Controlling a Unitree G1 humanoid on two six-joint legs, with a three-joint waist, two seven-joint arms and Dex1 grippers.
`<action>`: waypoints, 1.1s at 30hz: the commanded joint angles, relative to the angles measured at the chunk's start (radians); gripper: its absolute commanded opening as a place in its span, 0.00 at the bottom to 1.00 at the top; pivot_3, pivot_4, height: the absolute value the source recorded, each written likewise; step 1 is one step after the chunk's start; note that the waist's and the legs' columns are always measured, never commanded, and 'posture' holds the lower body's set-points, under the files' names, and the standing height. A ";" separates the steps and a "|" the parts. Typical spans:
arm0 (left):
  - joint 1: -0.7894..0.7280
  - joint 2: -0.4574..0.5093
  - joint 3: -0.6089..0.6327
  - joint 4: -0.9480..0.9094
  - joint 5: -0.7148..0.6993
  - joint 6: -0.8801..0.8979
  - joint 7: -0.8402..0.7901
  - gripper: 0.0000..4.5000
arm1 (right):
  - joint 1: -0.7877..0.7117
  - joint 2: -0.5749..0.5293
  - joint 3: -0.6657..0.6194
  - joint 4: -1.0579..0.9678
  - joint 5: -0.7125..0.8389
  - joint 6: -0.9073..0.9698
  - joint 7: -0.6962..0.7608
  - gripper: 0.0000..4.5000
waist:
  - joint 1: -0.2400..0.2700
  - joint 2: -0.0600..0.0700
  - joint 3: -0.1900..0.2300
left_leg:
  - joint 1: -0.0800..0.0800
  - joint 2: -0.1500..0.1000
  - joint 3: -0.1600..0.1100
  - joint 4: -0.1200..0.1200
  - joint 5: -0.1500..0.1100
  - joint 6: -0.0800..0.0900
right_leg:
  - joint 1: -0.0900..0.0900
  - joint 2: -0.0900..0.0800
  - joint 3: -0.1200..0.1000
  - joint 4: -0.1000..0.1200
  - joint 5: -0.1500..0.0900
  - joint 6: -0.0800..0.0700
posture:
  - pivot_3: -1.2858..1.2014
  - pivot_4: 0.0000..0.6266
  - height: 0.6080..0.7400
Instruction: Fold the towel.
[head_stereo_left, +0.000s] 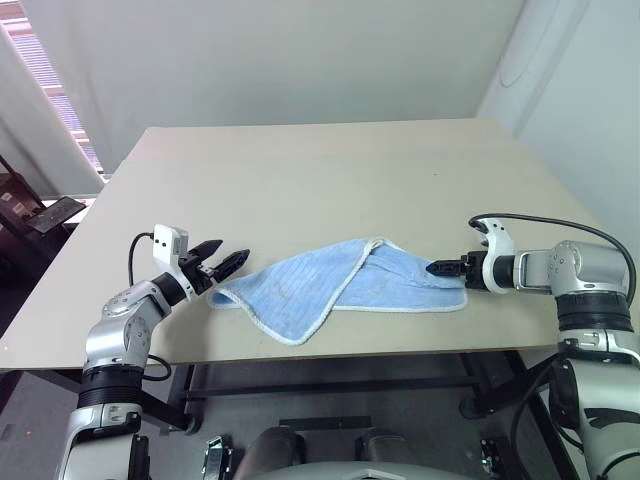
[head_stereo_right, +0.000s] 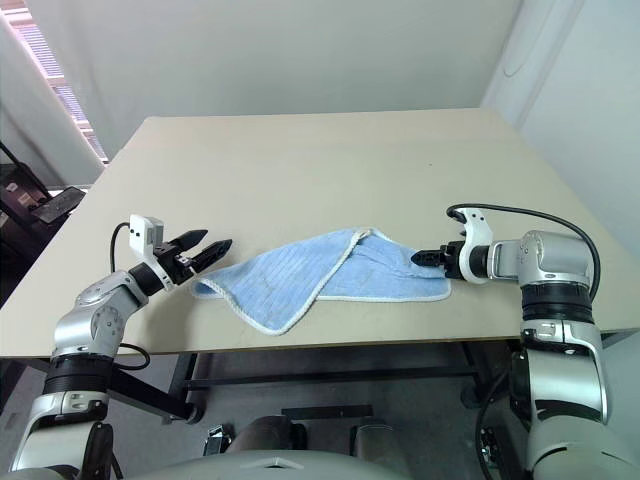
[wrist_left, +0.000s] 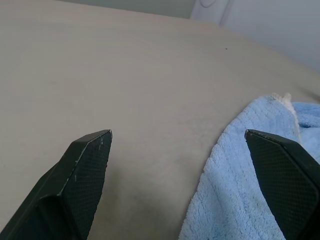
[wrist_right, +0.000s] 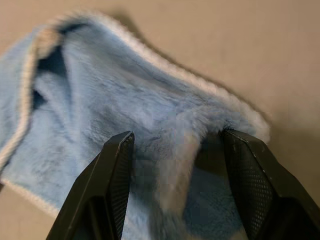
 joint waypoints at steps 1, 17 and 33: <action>-0.004 0.006 0.014 -0.032 -0.003 -0.011 0.002 1.00 | -0.035 -0.005 -0.043 0.055 -0.018 -0.010 -0.042 0.64 | 0.000 0.000 0.000 | 0.000 0.000 0.000 0.000 0.000 0.000 | 0.000 0.000 0.000 0.000 0.000 0.000 | 0.52 0.00 0.97; 0.025 0.005 0.024 -0.044 -0.010 -0.008 0.012 1.00 | 0.000 -0.132 -0.008 -0.125 0.035 0.090 0.062 0.64 | -0.004 0.000 0.000 | 0.000 0.000 0.000 -0.001 0.000 0.001 | -0.001 -0.001 0.000 0.000 0.000 0.000 | 0.52 0.00 0.97; 0.015 -0.002 0.016 -0.055 -0.009 0.000 0.017 1.00 | -0.030 -0.006 0.085 0.067 -0.126 -0.134 -0.057 0.64 | -0.008 -0.001 -0.001 | 0.002 0.000 0.001 0.000 0.000 0.000 | 0.002 0.000 0.000 0.000 0.000 0.000 | 0.52 0.00 0.97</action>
